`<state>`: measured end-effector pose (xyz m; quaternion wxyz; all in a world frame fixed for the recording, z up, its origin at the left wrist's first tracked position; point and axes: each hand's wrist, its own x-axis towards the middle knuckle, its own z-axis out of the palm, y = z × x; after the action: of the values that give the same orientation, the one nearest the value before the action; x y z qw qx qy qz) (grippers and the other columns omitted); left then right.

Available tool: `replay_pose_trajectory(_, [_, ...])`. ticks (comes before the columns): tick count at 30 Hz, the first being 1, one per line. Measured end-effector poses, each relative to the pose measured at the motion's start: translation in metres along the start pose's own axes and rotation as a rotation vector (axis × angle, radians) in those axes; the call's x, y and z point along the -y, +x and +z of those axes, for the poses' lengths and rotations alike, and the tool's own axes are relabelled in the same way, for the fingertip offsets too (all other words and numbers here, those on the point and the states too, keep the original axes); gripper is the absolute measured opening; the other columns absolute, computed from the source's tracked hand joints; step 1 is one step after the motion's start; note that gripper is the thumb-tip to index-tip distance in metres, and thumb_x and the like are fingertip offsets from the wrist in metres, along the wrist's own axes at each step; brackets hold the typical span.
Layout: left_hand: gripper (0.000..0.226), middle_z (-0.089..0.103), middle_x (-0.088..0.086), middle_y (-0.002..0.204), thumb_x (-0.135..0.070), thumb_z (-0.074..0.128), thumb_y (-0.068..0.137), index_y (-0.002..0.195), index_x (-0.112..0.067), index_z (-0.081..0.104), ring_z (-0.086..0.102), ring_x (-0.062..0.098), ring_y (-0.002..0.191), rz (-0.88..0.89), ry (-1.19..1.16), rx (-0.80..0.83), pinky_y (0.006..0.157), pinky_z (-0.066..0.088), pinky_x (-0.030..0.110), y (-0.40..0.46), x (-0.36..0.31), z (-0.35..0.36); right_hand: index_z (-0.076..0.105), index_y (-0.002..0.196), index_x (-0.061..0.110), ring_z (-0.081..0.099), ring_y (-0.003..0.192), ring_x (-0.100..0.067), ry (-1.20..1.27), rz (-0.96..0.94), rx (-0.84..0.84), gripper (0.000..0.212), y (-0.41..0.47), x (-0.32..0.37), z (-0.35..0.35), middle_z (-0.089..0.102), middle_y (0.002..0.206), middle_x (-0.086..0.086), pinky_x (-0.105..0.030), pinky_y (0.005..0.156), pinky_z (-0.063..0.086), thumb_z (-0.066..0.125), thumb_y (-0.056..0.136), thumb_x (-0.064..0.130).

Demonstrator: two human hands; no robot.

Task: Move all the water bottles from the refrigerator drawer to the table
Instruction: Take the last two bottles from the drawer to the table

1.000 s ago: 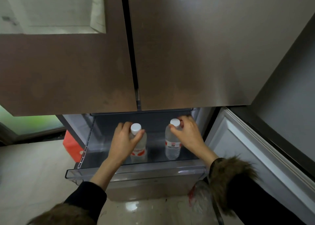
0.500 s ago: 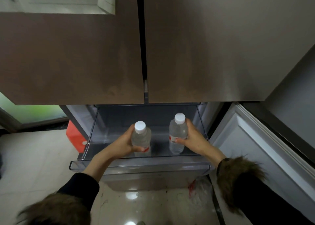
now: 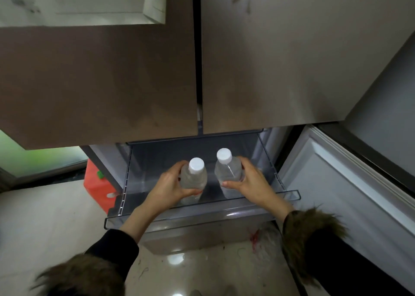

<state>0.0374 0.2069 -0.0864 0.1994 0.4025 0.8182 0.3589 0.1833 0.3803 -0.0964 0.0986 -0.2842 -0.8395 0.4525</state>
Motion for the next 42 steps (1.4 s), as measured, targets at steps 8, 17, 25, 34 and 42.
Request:
replay_pose_trajectory(8, [0.081, 0.052, -0.013, 0.118, -0.029, 0.083, 0.061, 0.131, -0.025, 0.042, 0.052, 0.006, 0.104, 0.083, -0.068, -0.219, 0.084, 0.039, 0.014, -0.042, -0.039, -0.046, 0.041, 0.116, 0.040, 0.050, 0.111, -0.007, 0.127, -0.268, -0.064, 0.058, -0.035, 0.057, -0.016, 0.052, 0.119, 0.013, -0.029, 0.095, 0.041, 0.077, 0.072, 0.030])
replay_pose_trajectory(17, [0.074, 0.061, -0.010, 0.114, -0.047, 0.072, 0.060, 0.126, -0.025, 0.047, 0.061, 0.006, 0.103, 0.095, -0.313, -0.666, 0.086, 0.052, 0.026, -0.148, -0.097, -0.079, 0.042, 0.106, 0.048, 0.055, 0.102, -0.001, 0.263, -0.568, 0.061, 0.043, -0.082, 0.143, -0.029, 0.055, 0.109, 0.018, -0.021, 0.085, 0.048, 0.070, 0.078, 0.030])
replay_pose_trajectory(25, [0.056, 0.062, -0.020, 0.104, -0.046, 0.069, 0.066, 0.118, -0.036, 0.049, 0.063, -0.004, 0.089, -0.024, -0.318, -0.918, 0.075, 0.051, 0.015, -0.290, -0.083, -0.099, 0.045, 0.109, 0.042, 0.058, 0.097, -0.002, 0.168, -0.716, 0.400, 0.040, -0.145, 0.204, 0.056, 0.058, 0.108, 0.016, -0.021, 0.081, 0.049, 0.070, 0.079, 0.031])
replay_pose_trajectory(34, [0.054, 0.058, -0.022, 0.106, -0.030, 0.071, 0.075, 0.122, -0.031, 0.045, 0.060, -0.002, 0.096, -0.315, -0.206, -1.220, 0.082, 0.052, 0.024, -0.485, -0.008, -0.136, 0.045, 0.102, 0.045, 0.057, 0.092, 0.003, 0.105, -0.900, 0.728, 0.039, -0.249, 0.295, 0.219, 0.057, 0.097, 0.025, -0.019, 0.081, 0.048, 0.072, 0.077, 0.033])
replay_pose_trajectory(42, [0.059, 0.049, -0.026, 0.103, -0.029, 0.075, 0.072, 0.121, -0.030, 0.042, 0.052, -0.016, 0.088, -0.593, -0.047, -1.352, 0.064, 0.044, 0.000, -0.687, 0.063, -0.190, 0.050, 0.110, 0.033, 0.056, 0.090, 0.008, 0.195, -0.959, 0.966, 0.041, -0.379, 0.390, 0.401, 0.059, 0.099, 0.022, -0.008, 0.072, 0.043, 0.073, 0.077, 0.029])
